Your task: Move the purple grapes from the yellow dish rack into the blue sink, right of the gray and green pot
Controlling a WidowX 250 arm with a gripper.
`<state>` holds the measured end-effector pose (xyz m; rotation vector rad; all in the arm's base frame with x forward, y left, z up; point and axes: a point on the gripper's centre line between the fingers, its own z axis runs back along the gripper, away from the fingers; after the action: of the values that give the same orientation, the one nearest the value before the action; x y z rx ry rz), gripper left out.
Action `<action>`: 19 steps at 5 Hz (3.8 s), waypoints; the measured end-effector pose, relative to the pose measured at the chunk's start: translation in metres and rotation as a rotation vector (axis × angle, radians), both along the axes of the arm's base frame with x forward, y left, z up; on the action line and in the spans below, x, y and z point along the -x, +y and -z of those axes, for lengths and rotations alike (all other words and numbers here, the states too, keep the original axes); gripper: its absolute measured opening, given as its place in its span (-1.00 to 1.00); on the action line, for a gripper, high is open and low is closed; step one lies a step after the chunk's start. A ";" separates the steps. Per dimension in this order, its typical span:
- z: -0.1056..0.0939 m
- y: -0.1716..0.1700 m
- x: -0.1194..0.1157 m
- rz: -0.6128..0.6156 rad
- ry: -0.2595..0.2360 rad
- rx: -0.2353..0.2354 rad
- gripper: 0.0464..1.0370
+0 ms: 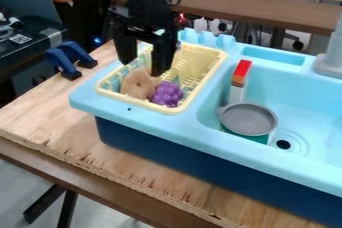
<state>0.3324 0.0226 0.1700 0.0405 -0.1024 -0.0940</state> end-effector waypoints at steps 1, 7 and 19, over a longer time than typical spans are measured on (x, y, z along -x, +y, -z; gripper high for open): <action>0.005 -0.001 -0.002 -0.006 -0.020 0.006 0.93; 0.047 -0.020 -0.021 0.014 0.075 0.035 0.93; -0.053 -0.150 -0.054 0.061 -0.125 0.017 0.07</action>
<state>0.3860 -0.1274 0.2230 0.0267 -0.2290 -0.1520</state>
